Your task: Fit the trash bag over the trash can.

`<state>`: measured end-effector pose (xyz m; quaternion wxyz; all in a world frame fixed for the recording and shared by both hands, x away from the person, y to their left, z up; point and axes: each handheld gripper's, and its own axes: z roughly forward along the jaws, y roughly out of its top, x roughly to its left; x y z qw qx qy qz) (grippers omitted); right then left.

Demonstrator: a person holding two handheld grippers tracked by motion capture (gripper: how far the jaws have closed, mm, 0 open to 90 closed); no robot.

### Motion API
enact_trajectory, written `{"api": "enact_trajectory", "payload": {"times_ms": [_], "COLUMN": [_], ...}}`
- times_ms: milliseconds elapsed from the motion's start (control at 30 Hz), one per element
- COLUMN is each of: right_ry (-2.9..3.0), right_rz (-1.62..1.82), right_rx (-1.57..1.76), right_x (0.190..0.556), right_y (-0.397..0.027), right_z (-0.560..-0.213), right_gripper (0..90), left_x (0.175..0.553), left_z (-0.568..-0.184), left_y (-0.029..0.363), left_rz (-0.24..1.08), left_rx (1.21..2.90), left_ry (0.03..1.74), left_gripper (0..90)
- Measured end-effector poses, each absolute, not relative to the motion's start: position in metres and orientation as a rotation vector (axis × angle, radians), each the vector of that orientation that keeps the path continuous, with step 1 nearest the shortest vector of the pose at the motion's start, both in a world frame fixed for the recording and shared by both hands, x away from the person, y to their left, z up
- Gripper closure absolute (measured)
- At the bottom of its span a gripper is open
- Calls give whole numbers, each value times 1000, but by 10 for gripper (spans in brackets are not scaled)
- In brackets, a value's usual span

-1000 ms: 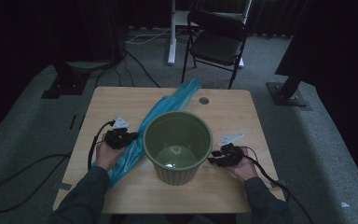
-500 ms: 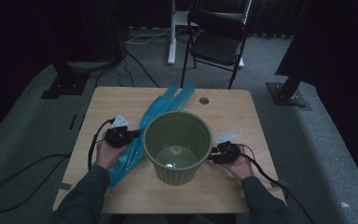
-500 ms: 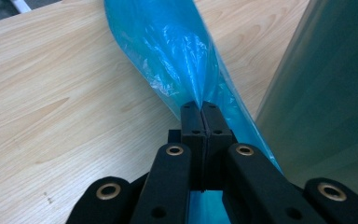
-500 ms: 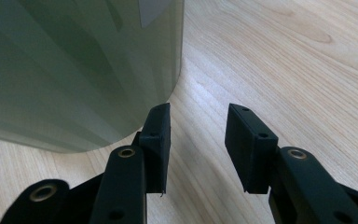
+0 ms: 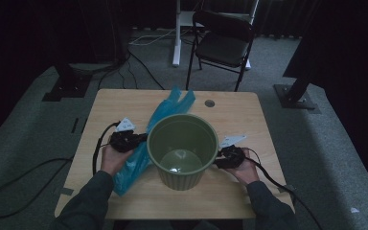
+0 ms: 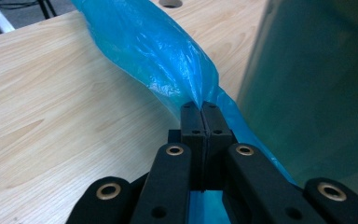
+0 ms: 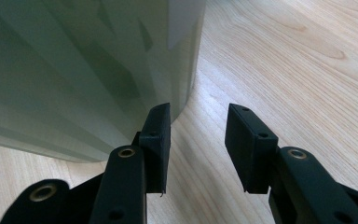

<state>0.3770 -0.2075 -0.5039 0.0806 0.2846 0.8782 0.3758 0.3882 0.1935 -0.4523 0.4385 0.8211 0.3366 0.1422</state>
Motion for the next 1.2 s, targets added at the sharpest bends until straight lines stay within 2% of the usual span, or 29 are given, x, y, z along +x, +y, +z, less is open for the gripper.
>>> {"api": "enact_trajectory", "payload": {"times_ms": [1200], "right_ry": [2684], "right_rz": [1115], "right_rx": [768], "right_x": [374], "right_y": [-192], "right_z": [-504], "right_gripper": [588], "left_x": [372], "left_z": [-442], "left_y": [194], "left_rz": [324], "left_rx": [2023], "left_ry": [766], "left_gripper": [896]}}
